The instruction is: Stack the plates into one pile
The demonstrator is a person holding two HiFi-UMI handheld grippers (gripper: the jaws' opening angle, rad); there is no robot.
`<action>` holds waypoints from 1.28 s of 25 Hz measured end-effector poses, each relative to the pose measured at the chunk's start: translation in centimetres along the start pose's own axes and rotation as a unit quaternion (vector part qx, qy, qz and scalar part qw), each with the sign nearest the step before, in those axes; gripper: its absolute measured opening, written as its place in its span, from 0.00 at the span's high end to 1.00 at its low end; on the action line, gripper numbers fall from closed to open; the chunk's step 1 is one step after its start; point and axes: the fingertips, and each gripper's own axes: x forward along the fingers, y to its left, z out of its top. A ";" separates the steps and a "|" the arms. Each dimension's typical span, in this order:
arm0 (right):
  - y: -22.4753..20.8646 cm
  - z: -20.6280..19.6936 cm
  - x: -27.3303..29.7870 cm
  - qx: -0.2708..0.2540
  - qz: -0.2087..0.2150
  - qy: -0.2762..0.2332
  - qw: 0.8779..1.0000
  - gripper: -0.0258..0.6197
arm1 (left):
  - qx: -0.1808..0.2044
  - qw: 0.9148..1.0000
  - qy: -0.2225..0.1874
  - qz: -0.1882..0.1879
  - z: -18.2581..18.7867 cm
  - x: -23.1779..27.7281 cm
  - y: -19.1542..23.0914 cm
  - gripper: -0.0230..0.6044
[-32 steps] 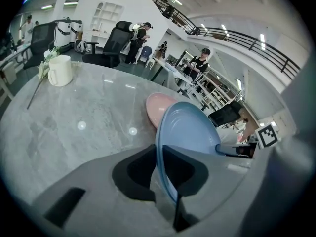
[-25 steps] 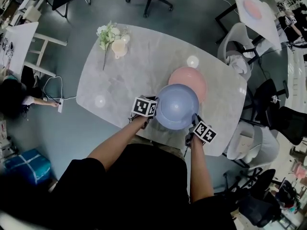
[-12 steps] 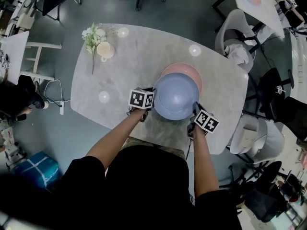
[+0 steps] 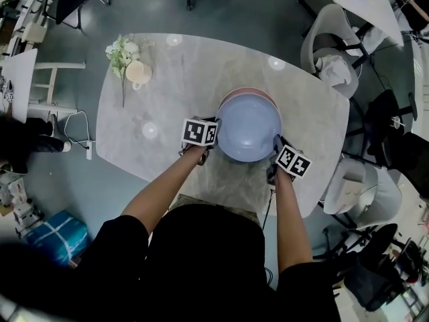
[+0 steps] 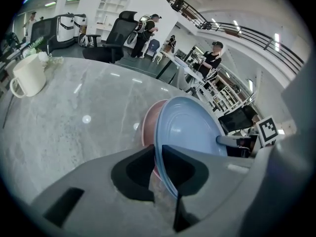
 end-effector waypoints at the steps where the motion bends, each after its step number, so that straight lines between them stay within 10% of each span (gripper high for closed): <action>1: -0.1 0.3 0.2 0.002 0.002 0.000 1.000 0.90 | -0.002 1.000 0.001 0.001 0.2 0.2 0.1 0.87; 26: 0.4 2.0 3.2 -0.019 0.035 -0.024 0.999 0.90 | -0.011 0.999 -0.012 0.032 0.5 2.1 1.7 0.86; 32: 1.7 1.7 3.2 -0.043 0.032 -0.034 0.998 0.74 | -0.031 0.998 -0.041 0.023 0.4 2.2 0.8 0.67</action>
